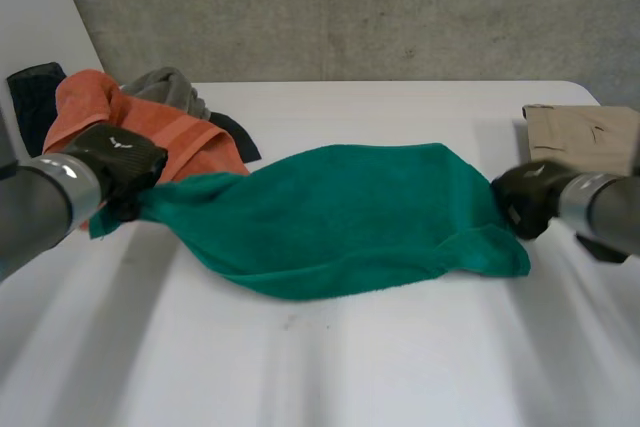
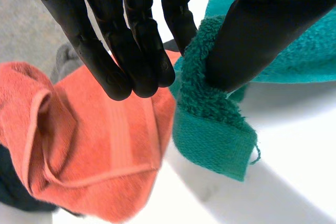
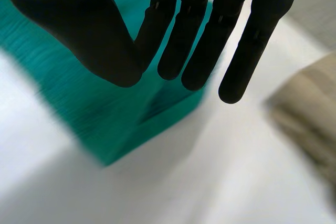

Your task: Fold the laundry.

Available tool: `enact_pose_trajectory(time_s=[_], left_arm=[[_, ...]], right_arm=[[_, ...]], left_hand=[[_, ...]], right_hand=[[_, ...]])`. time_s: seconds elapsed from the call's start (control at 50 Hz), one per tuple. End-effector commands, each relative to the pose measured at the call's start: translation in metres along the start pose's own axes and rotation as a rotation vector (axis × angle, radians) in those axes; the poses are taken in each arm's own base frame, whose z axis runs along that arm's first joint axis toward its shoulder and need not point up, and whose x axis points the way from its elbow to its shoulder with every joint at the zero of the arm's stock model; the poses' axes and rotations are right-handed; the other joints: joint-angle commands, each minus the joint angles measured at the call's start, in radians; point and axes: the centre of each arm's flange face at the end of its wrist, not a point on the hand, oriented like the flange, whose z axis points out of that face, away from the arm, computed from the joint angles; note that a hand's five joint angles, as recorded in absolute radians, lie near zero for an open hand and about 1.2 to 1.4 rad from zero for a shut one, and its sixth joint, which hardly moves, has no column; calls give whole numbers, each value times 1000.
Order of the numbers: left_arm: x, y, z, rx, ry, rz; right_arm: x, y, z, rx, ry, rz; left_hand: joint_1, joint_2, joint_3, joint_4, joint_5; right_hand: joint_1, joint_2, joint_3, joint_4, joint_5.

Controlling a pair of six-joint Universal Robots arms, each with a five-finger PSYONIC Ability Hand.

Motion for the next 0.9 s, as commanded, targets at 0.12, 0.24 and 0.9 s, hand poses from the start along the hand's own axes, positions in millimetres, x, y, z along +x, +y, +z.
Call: enact_pose_trajectory(time_s=[0.12,0.24,0.9], left_arm=[[-6,16,-50,-132,130,-9],[-6,18,-42,-95,121,7],[-10,18,-16,-128,65,-133]], right_arm=[[36,-16,-80,-17,-71,-91],[6,-3,-63,-56,-179,-93],[16,-19,-39,95,-9,-139]], left_hand=[[245,200,210,201,233],[245,200,210,201,233],[245,200,210,201,233]], right_hand=[[257,221,214,206,225],[-591,-627,-634,-643,-623],[257,221,214,206,225]])
